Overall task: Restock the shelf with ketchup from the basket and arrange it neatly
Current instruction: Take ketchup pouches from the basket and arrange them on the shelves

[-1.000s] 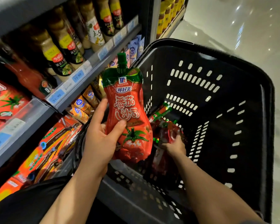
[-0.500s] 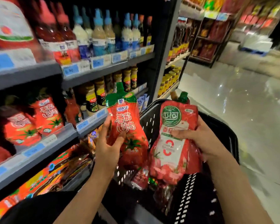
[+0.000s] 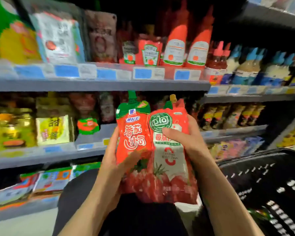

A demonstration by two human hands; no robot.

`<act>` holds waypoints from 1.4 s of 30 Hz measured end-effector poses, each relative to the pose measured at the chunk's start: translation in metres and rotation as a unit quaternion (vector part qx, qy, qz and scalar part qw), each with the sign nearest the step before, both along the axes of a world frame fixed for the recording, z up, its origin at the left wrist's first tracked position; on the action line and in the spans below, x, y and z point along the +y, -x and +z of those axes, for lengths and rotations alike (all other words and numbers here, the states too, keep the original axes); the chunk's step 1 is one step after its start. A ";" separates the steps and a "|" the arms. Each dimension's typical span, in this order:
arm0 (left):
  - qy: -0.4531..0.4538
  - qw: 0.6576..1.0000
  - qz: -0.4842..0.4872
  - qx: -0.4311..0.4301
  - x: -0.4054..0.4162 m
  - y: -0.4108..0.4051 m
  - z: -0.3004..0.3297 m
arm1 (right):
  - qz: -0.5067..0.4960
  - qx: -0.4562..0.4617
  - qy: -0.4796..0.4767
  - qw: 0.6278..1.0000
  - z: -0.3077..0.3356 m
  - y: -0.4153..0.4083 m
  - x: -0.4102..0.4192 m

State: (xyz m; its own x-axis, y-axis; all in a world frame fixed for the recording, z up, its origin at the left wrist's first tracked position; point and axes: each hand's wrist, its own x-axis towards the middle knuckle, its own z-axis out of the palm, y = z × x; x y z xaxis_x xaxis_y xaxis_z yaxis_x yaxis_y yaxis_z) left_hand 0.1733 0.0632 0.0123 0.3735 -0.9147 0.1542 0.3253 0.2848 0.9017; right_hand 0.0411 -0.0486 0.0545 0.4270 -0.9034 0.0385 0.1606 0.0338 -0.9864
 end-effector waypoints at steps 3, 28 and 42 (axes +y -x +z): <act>-0.027 0.994 0.108 0.024 0.037 -0.024 -0.004 | 0.065 -0.006 0.025 0.998 -0.007 -0.056 0.021; -0.070 0.969 0.144 0.187 0.070 -0.061 -0.067 | 0.137 0.126 0.092 0.978 -0.037 -0.104 0.053; -0.032 0.969 0.230 0.084 0.061 -0.061 -0.049 | 0.143 -0.018 -0.010 0.990 -0.048 -0.040 0.013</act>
